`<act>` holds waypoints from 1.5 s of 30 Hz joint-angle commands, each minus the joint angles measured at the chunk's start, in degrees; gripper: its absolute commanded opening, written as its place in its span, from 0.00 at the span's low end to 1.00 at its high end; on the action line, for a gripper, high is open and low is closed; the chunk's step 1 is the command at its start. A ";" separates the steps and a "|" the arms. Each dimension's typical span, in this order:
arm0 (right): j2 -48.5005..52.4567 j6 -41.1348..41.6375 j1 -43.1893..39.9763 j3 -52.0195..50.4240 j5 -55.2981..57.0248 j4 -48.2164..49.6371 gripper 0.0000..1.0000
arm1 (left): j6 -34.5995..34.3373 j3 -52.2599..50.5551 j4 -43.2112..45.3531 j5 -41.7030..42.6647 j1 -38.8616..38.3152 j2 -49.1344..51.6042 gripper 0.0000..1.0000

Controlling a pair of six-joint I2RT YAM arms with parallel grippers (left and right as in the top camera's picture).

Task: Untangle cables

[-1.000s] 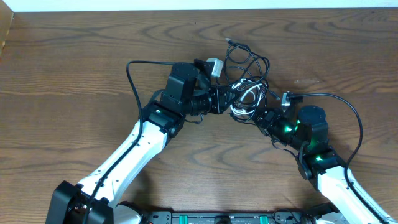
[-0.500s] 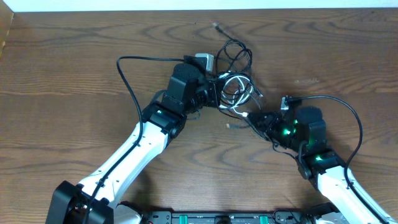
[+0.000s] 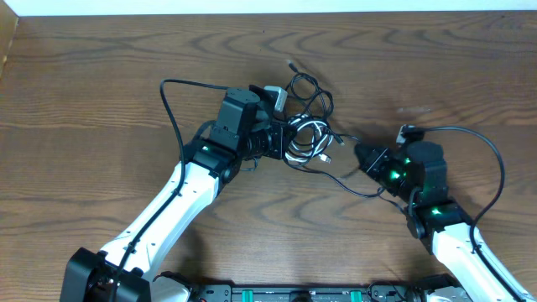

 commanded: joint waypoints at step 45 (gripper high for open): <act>-5.20 -3.74 -4.04 -0.22 -11.52 -4.63 0.79 | 5.77 0.22 9.38 14.23 0.33 -1.42 0.24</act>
